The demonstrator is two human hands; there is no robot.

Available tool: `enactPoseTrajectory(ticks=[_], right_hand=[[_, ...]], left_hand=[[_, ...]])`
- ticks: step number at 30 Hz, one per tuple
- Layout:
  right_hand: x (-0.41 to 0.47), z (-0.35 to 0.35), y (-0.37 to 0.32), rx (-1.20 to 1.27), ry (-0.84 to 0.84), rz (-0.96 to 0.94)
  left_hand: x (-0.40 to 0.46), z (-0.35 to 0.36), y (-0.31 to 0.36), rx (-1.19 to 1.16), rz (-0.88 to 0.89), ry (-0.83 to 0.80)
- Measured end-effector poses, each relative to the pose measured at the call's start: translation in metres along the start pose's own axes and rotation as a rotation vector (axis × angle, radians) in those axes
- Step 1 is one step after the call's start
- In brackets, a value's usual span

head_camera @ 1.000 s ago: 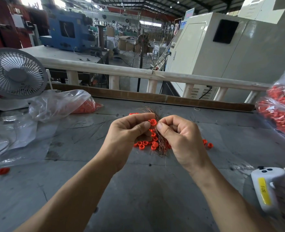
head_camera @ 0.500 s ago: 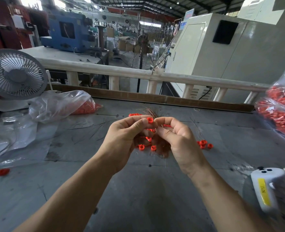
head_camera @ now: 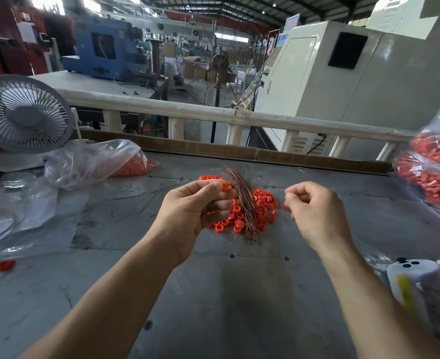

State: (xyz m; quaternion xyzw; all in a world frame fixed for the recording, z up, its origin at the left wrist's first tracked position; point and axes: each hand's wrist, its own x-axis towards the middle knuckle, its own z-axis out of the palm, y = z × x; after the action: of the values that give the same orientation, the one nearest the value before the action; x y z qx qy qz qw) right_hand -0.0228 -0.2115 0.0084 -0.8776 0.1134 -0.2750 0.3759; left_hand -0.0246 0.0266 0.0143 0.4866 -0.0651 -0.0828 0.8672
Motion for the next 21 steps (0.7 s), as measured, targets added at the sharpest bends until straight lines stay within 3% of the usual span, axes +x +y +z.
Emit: enactPoseTrajectory(ticks=[3,7,15,21], right_hand=[[0.005,-0.001,0.016,-0.212,-0.102,0.059],[0.000,0.011,0.017,-0.286,-0.252,0.063],[-0.006,0.033,0.008,-0.389,-0.167,0.041],[-0.001,0.033,0.012,-0.318,-0.152,0.080]], left_hand=[[0.001,-0.001,-0.001,0.019,-0.007,0.028],[0.001,-0.001,0.000,0.017,-0.008,0.042],[0.000,0.000,0.001,0.006,-0.016,0.024],[0.000,-0.001,0.002,0.017,-0.015,0.019]])
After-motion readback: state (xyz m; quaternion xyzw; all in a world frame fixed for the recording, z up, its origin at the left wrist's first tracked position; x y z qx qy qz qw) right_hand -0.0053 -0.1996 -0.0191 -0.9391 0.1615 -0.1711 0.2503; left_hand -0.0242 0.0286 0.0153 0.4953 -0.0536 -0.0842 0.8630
